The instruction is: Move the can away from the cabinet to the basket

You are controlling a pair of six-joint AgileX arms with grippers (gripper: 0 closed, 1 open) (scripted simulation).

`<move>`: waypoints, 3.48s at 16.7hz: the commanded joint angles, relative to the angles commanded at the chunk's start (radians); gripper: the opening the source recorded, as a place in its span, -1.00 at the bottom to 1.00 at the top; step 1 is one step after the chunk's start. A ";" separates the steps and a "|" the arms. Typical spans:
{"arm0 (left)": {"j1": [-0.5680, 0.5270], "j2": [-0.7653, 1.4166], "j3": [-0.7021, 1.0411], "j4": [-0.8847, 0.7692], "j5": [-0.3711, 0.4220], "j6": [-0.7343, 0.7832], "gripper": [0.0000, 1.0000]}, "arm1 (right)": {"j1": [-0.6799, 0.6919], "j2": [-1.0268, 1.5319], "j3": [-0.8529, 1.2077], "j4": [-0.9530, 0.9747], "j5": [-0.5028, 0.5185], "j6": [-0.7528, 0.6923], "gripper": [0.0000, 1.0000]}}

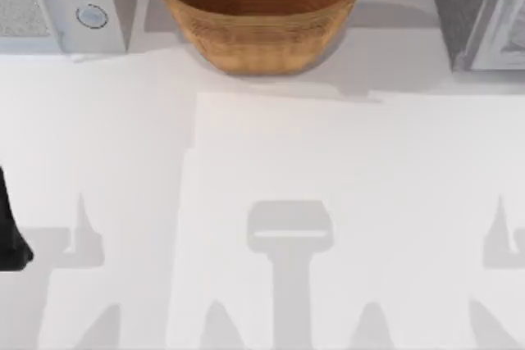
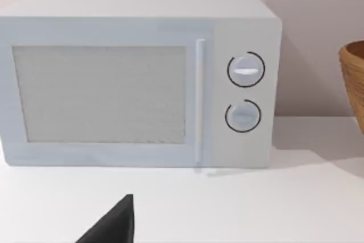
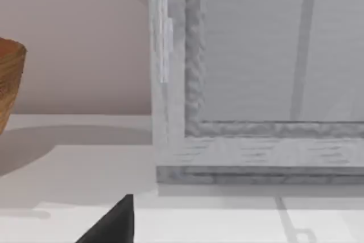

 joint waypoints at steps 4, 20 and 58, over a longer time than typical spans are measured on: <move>0.000 0.000 0.000 0.000 0.000 0.000 1.00 | 0.003 0.024 0.031 -0.004 0.005 0.001 1.00; 0.000 0.000 0.000 0.000 0.000 0.000 1.00 | 0.136 0.978 1.259 -0.311 0.143 0.011 1.00; 0.000 0.000 0.000 0.000 0.000 0.000 1.00 | 0.351 1.682 2.046 -0.358 0.383 0.011 1.00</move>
